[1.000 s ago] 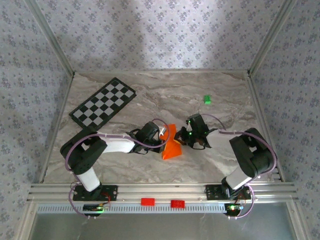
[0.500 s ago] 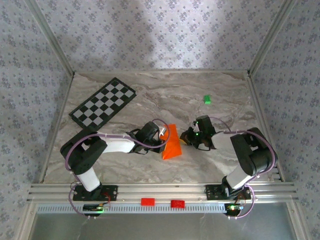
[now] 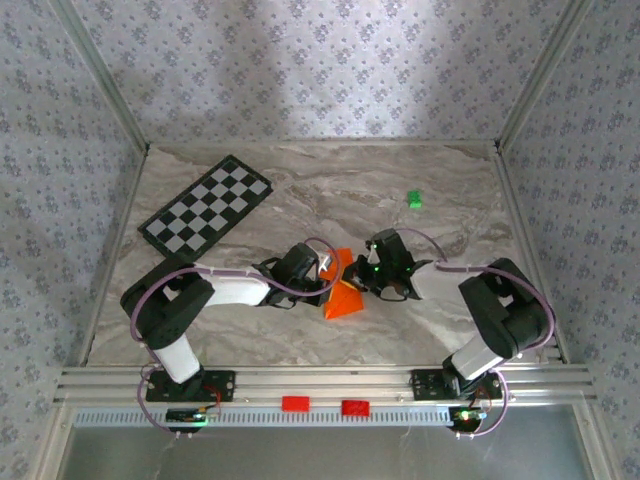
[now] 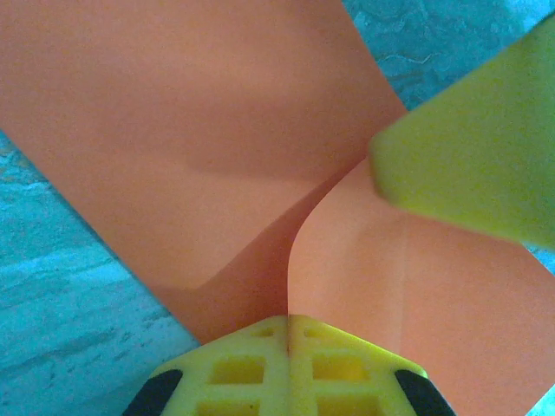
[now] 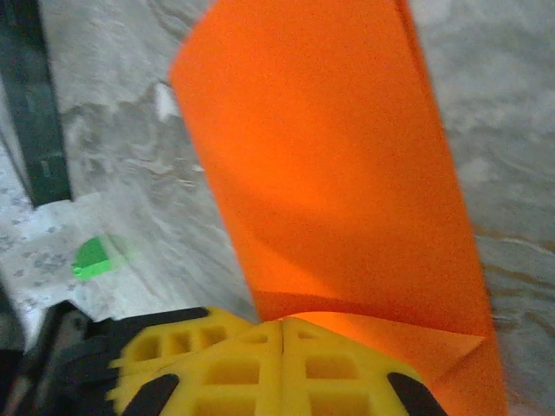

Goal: Fold a paper plane with a square sheet of paper (pick it up from the middle)

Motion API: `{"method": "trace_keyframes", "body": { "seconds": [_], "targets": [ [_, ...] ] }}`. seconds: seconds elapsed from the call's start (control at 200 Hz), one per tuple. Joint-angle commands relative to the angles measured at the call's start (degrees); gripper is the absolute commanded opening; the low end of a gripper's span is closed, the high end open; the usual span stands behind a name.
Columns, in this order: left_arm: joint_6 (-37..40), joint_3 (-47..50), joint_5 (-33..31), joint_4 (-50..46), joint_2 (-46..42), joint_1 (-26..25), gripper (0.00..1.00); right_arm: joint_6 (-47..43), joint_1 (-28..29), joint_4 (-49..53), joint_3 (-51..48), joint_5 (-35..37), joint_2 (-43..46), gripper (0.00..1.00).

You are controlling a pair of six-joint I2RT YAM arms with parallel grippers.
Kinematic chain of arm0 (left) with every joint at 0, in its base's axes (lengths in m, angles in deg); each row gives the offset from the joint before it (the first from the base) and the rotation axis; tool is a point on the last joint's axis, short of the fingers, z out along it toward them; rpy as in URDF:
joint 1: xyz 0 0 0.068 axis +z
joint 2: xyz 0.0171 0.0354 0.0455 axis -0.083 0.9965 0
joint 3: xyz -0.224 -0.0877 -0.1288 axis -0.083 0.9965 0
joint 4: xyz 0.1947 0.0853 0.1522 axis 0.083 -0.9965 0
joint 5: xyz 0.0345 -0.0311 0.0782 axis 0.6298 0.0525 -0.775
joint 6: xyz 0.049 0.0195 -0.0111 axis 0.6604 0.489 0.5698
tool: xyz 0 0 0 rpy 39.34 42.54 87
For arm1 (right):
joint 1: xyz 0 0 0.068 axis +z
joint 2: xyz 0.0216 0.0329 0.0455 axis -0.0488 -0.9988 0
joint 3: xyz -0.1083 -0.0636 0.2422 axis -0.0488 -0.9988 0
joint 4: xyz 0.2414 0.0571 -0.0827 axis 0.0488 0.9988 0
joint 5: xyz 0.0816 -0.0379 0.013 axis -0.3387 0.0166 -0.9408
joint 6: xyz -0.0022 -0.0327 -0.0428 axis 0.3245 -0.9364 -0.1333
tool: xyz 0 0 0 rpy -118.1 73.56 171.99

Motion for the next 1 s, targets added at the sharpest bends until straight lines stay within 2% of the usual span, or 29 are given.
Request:
{"method": "trace_keyframes", "body": {
  "seconds": [0.0,0.31,0.67,0.815,0.905,0.995],
  "targets": [
    [1.0,1.5,-0.1,-5.2,1.7,0.0,0.00,0.8,0.3,3.2,-1.9,2.7,-1.5,0.00],
    [0.4,0.1,0.4,-6.8,0.5,0.1,0.01,0.2,0.5,6.0,-5.0,4.8,-3.3,0.00],
    [-3.2,-4.2,-2.9,-15.5,-6.3,0.9,0.31,0.2,0.2,6.8,-5.5,6.0,-3.0,0.00],
    [-5.2,-4.8,-4.3,-18.1,-10.4,0.9,0.31,0.3,0.3,6.6,-5.7,6.0,-3.2,0.00],
    [-6.0,-4.9,-1.5,-16.8,-12.2,0.9,0.19,0.2,0.3,6.6,-5.7,6.0,-3.2,0.00],
    [-7.0,-5.0,4.6,-13.8,-12.0,0.8,0.09,0.2,0.2,6.7,-5.6,6.1,-3.2,0.00]
  ]
}}
